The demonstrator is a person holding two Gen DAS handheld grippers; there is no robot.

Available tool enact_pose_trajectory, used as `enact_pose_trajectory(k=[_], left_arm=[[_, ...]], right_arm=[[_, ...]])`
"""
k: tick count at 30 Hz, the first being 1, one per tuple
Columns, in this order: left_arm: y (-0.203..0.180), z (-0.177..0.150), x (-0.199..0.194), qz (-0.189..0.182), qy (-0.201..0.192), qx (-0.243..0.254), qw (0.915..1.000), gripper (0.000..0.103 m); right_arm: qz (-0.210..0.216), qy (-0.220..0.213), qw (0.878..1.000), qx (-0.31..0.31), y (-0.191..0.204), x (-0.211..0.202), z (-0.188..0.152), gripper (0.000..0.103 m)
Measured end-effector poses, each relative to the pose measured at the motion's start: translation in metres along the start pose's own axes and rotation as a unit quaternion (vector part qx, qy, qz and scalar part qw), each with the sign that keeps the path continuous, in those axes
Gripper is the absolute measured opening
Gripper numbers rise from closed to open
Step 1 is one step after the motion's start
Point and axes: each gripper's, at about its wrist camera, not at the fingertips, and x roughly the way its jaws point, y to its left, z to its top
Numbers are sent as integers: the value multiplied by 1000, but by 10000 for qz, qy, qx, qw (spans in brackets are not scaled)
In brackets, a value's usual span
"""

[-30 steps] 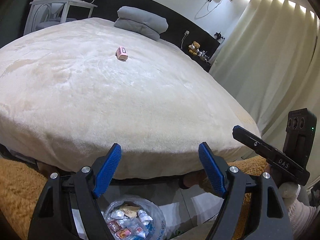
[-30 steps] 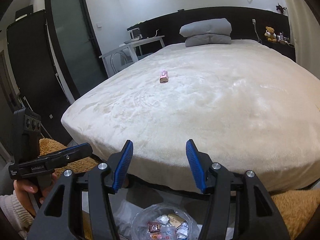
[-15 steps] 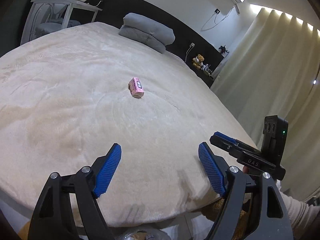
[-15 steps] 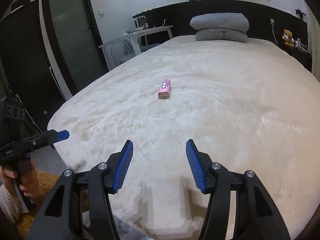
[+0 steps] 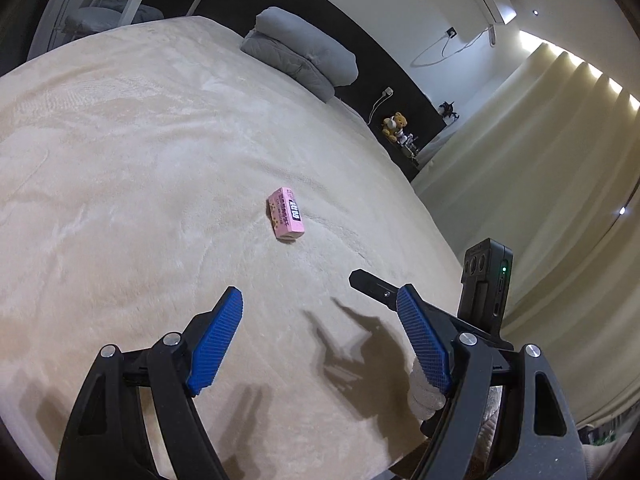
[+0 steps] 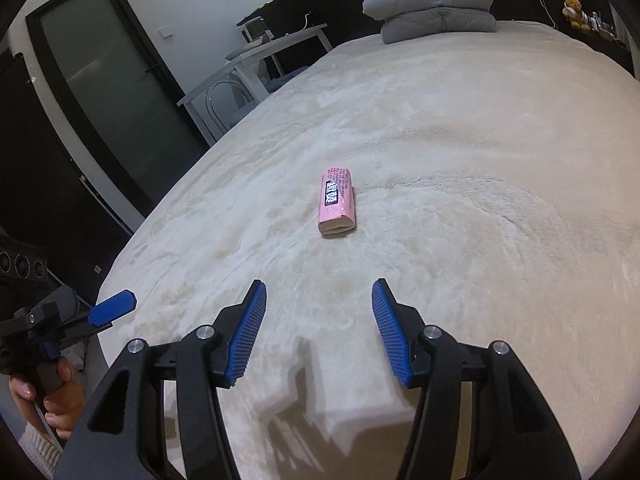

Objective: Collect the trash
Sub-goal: 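Move the open right tool up over the bed to the small pink box, then close the right tool on the pink box and lift it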

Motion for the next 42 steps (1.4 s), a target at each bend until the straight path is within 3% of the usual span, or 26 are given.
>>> enact_pose_trajectory(k=[5, 12, 21, 25, 28, 36, 42], left_arm=[[9, 20, 13, 86, -28, 171, 9998, 78], [30, 31, 30, 44, -1, -3, 10000, 78], [42, 42, 48, 160, -57, -135, 9998, 78], [44, 47, 57, 109, -92, -160, 9998, 78], [45, 48, 65, 41, -56, -307, 9995, 78], [26, 43, 76, -171, 100, -226, 9995, 78], [24, 45, 77, -220, -8, -365, 9991, 78]], right_arm=[[18, 58, 10000, 40, -1, 23, 18, 55], [141, 154, 9992, 354, -11, 54, 46, 55], [120, 375, 9987, 324, -21, 83, 48, 55], [53, 418, 9988, 251, -21, 91, 50, 45], [-40, 372, 9989, 266, -24, 91, 49, 33], [263, 181, 9995, 5, -11, 64, 42, 33], [563, 90, 9983, -80, 0, 35, 34, 33]])
